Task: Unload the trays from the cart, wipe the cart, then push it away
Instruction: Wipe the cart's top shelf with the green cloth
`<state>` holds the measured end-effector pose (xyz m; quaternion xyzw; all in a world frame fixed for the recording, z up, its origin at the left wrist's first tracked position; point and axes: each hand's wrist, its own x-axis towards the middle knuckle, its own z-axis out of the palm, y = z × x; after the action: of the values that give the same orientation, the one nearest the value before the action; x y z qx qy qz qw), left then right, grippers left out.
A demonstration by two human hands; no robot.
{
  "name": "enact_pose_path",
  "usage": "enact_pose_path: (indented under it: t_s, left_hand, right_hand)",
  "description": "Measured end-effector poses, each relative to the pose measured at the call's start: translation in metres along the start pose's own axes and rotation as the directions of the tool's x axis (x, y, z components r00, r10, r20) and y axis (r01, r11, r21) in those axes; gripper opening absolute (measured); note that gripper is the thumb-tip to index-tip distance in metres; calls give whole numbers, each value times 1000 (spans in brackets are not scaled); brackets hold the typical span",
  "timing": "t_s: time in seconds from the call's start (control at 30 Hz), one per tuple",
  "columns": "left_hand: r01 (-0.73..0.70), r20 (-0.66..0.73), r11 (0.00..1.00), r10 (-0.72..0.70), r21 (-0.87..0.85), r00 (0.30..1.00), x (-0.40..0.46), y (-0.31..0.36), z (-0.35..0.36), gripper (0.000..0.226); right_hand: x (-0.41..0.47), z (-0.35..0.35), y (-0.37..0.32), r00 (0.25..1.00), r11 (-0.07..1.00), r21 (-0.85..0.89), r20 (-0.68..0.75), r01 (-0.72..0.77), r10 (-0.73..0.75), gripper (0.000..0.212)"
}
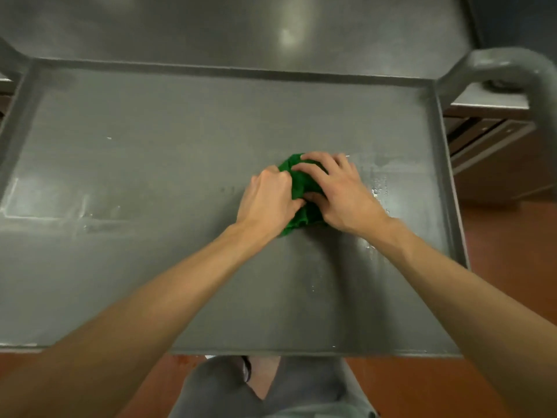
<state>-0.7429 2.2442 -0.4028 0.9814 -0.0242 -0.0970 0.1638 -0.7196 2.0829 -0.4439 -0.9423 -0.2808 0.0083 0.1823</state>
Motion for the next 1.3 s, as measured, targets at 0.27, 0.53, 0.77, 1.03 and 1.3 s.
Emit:
enact_pose_path:
  t_s: [0.27, 0.53, 0.77, 1.03, 1.3]
  left_hand:
    - [-278, 76, 959, 282, -60, 957, 17, 102, 32, 47]
    - [-497, 179, 859, 512, -127, 840, -12, 147, 52, 54]
    - [-646, 311, 743, 665, -176, 680, -42, 130, 54, 48]
    - [-721, 313, 642, 763, -261, 566, -80, 102, 64, 54]
    - [-743, 302, 608, 790, -278, 533, -89, 78, 64, 57]
  right_hand:
    - [-89, -41, 63, 961, 965, 6, -91, -263, 262, 49]
    - [-179, -54, 45, 869, 868, -82, -125, -490, 479, 52]
    - [-224, -41, -4, 813, 813, -47, -104, -580, 573, 53]
    - [-263, -23, -53, 772, 773, 52, -42, -632, 634, 56]
    - [-257, -3, -78, 739, 742, 141, -83, -656, 669, 55]
